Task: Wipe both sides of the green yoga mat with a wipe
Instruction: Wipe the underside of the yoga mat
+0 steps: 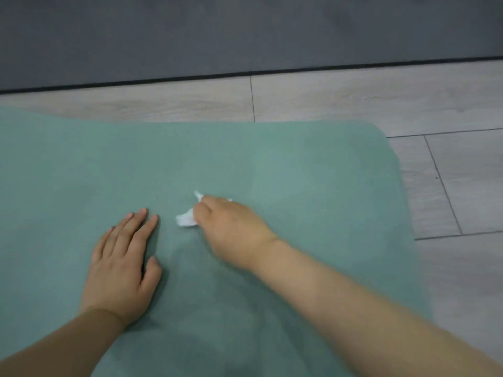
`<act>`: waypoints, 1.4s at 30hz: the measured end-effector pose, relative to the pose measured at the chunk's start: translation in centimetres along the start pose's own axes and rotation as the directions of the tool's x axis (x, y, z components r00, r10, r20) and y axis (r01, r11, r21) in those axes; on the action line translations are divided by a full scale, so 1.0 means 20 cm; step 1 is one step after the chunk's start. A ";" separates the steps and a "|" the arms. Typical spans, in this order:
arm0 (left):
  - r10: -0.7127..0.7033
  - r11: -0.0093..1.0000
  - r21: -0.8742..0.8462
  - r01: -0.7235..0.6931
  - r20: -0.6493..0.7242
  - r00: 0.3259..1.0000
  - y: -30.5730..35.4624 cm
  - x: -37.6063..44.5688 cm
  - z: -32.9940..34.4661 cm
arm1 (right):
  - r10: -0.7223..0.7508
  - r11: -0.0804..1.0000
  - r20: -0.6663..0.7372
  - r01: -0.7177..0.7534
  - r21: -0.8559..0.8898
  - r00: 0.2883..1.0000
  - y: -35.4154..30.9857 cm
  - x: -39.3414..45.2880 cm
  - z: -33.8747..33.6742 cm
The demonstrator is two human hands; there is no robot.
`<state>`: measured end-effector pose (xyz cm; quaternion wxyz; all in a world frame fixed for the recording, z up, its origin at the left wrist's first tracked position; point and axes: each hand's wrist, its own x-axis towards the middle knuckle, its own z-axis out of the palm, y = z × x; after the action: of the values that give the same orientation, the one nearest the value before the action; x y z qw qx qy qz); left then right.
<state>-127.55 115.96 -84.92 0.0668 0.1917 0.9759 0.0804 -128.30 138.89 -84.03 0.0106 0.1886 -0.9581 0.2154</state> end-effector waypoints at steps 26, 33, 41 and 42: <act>-0.003 1.000 -0.007 0.003 -0.016 1.000 0.00 -0.01 -0.01 | 0.786 0.578 -0.432 -0.774 0.260 0.442 0.67 -0.44 -0.37; -0.001 1.000 0.006 0.001 -0.010 1.000 0.00 -0.01 0.00 | 0.811 0.532 -0.467 -0.778 0.335 0.353 0.23 -0.11 -0.08; 0.005 1.000 0.009 -0.005 -0.018 1.000 -0.01 -0.01 0.00 | 0.430 0.900 -0.351 -0.427 0.090 0.832 0.15 -0.13 -0.02; 0.006 1.000 0.011 -0.006 -0.018 1.000 0.00 -0.01 0.00 | 0.544 0.824 -0.411 -0.559 0.096 0.732 0.29 -0.24 -0.10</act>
<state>-127.41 115.81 -84.98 0.0567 0.1942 0.9763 0.0771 -126.16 146.33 -85.16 0.1558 -0.1550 -0.9486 0.2279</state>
